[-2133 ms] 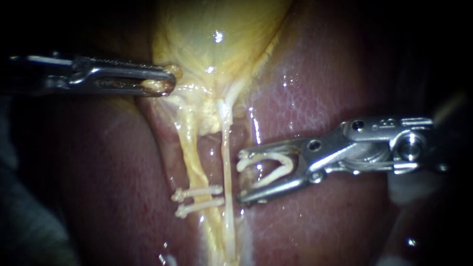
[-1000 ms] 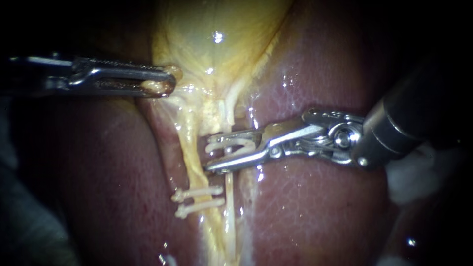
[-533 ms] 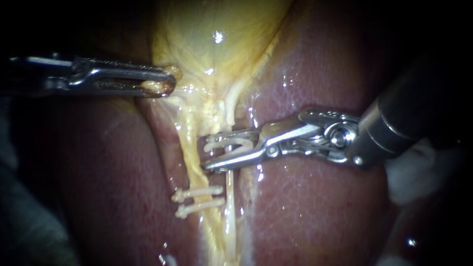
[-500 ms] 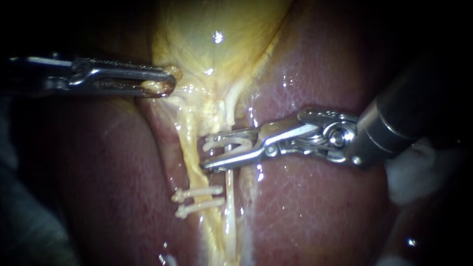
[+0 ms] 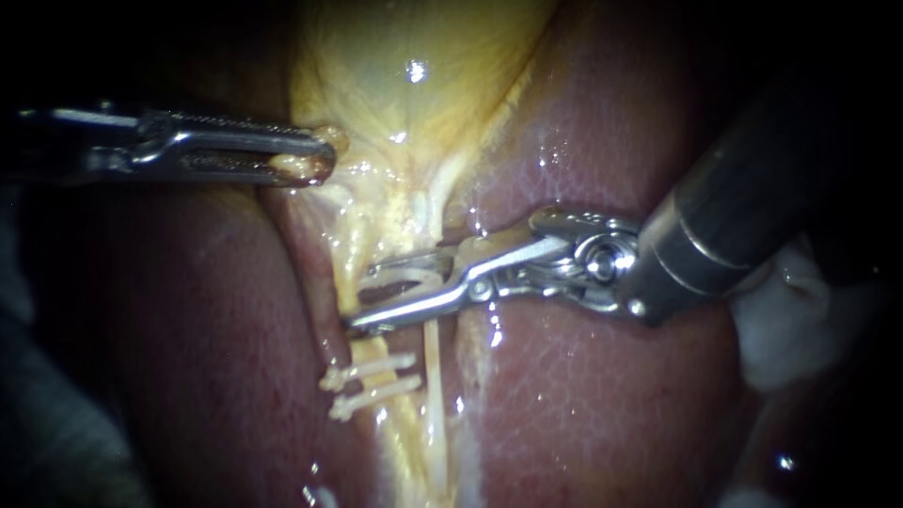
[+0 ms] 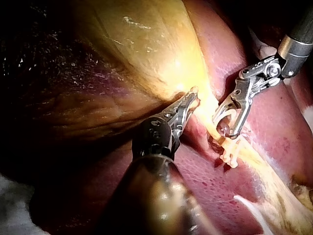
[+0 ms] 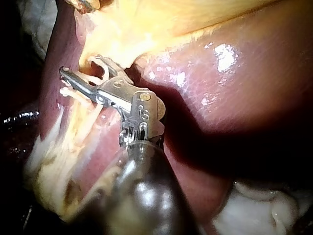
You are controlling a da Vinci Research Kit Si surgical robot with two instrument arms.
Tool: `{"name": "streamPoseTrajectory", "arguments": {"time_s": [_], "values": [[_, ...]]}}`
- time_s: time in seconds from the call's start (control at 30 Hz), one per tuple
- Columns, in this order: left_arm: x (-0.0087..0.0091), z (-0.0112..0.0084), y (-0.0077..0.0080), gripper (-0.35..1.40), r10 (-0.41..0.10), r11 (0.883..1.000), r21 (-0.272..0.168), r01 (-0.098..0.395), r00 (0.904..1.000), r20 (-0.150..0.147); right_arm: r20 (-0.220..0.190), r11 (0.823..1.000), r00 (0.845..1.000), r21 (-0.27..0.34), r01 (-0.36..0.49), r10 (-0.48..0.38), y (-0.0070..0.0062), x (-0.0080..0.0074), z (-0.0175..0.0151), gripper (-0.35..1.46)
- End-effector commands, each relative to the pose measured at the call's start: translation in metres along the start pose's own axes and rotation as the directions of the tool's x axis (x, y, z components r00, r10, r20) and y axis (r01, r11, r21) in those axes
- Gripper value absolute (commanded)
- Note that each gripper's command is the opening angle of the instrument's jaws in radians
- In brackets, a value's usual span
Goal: Clipping third clip left tube
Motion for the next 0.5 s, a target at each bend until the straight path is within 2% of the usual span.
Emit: {"name": "streamPoseTrajectory", "arguments": {"time_s": [0.03,0.3,0.5], "values": [[0.0,0.0,0.0,-0.35,0.0,1.0,0.0,0.0,1.0,0.0,0.0,1.0,1.0,-0.002,0.002,-0.002,0.0,-0.0001,0.0003,0.49],[0.0,0.0,0.0,-0.35,0.0,1.0,0.0,0.0,1.0,0.0,0.005,1.0,1.0,0.0,-0.006,0.006,0.0002,-0.0012,0.0017,0.49],[0.0,0.0,0.0,-0.35,0.0,1.0,0.0,0.0,1.0,0.0,0.005,1.0,1.0,0.0,-0.005,0.005,0.0002,-0.0013,0.0015,0.49]]}}
